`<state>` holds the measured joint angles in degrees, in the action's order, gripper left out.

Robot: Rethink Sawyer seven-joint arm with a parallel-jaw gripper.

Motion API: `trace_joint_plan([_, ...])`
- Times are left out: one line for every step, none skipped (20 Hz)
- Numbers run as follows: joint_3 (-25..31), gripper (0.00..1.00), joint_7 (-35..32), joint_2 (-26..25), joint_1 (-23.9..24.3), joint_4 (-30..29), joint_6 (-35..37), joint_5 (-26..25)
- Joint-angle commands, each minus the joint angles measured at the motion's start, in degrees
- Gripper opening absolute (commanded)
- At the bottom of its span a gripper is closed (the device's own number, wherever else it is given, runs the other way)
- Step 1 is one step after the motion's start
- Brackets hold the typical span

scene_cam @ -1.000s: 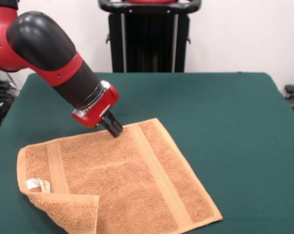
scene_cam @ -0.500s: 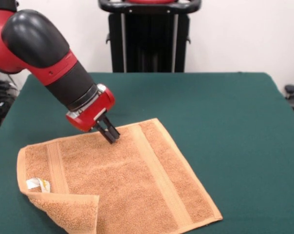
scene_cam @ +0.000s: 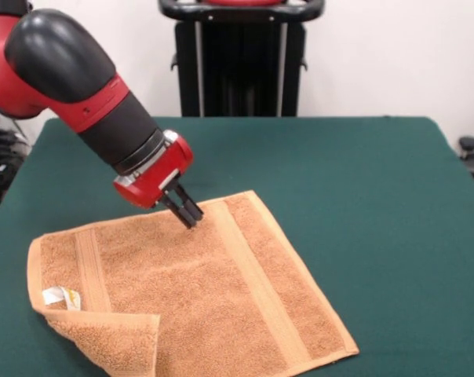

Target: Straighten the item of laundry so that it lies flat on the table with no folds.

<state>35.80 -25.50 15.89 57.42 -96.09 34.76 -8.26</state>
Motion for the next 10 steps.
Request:
trace_joint_plan([6.64,0.0,-7.82,-5.55,-0.27,-4.25,-0.29,3.26])
trace_joint_plan([6.98,0.0,-7.88,-5.75,-0.05,-4.33,-0.53,3.28])
trace_joint_plan([7.36,0.0,-7.97,-5.85,0.12,-4.37,-0.43,3.43])
trace_joint_plan([7.35,0.0,-8.24,-5.77,0.03,-4.29,-0.29,3.49])
trace_joint_plan([7.52,0.0,-8.38,-5.88,0.19,-4.31,-0.28,3.53])
trace_joint_plan([7.37,0.0,-8.48,-5.83,0.06,-4.21,-0.02,3.49])
trace_joint_plan([7.61,0.0,-8.53,-5.99,0.25,-4.27,-0.26,3.38])
trace_joint_plan([7.47,0.0,-8.77,-5.92,0.08,-4.13,-0.02,3.31])
trace_joint_plan([6.88,0.0,-9.13,-5.74,-0.41,-3.79,0.6,3.17])
trace_joint_plan([6.3,0.0,-9.48,-5.56,-0.9,-3.44,1.21,3.03])
